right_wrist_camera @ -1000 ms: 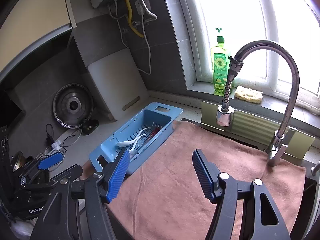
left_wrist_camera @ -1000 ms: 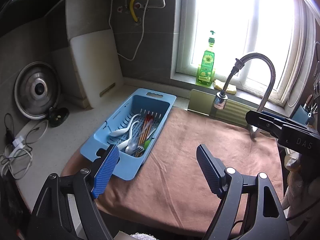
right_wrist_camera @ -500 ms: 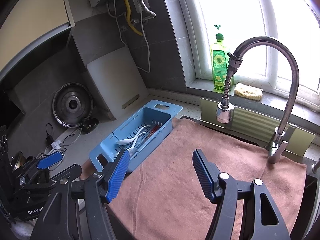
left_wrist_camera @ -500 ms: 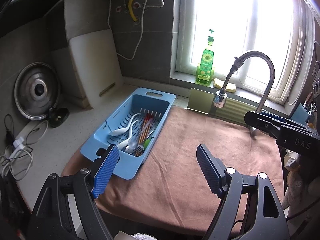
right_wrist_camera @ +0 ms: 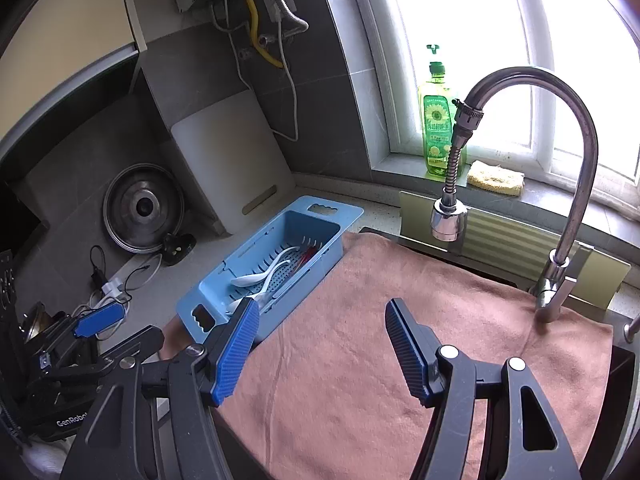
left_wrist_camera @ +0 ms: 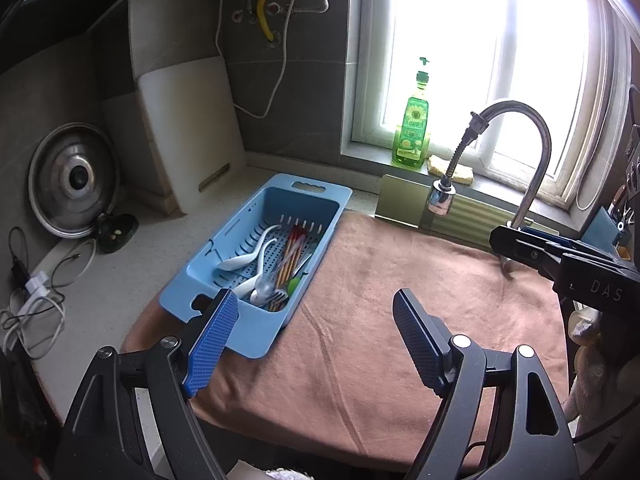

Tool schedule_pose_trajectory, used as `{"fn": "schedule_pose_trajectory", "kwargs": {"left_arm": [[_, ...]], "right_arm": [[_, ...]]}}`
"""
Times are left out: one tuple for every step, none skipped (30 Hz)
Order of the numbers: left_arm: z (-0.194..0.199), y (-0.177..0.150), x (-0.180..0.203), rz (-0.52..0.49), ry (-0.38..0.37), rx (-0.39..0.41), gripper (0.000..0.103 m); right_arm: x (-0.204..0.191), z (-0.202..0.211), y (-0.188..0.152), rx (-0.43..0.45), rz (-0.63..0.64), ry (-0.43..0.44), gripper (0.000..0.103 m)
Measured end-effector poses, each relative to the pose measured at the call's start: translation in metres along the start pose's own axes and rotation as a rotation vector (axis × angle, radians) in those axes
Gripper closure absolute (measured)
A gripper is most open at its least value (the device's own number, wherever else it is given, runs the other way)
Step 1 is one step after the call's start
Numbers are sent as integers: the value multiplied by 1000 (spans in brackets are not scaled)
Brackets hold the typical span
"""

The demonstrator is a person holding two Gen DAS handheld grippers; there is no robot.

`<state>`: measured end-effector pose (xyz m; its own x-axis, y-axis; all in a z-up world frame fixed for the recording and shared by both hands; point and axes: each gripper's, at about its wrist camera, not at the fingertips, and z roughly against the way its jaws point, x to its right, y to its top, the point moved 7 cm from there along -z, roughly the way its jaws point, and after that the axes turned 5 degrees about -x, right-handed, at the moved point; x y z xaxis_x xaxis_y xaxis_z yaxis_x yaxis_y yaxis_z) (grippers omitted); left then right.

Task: Organize utensils

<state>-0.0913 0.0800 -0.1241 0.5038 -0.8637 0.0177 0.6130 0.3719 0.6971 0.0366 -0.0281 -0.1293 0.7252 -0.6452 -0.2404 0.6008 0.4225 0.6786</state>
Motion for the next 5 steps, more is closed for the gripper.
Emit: {"fn": "schedule_pose_trajectory", "kwargs": {"left_arm": [[0,0,-1,5,-8,4,23],[0,0,-1,5,-9,7,23],[0,0,-2,0,-7,9,23],[0,0,-2,-7,-2,10,23],[0,0,-2,-9,6,11,23]], "right_arm": [[1,0,0,0,-7,-1,41],[2,0,0,-1,-10,-2,41],[3,-1,-1,-2,-13,-1,41],[4,-1,-1,-3,-15,-2,41],[4,-1,-1,-3,-14,-4,41]]}}
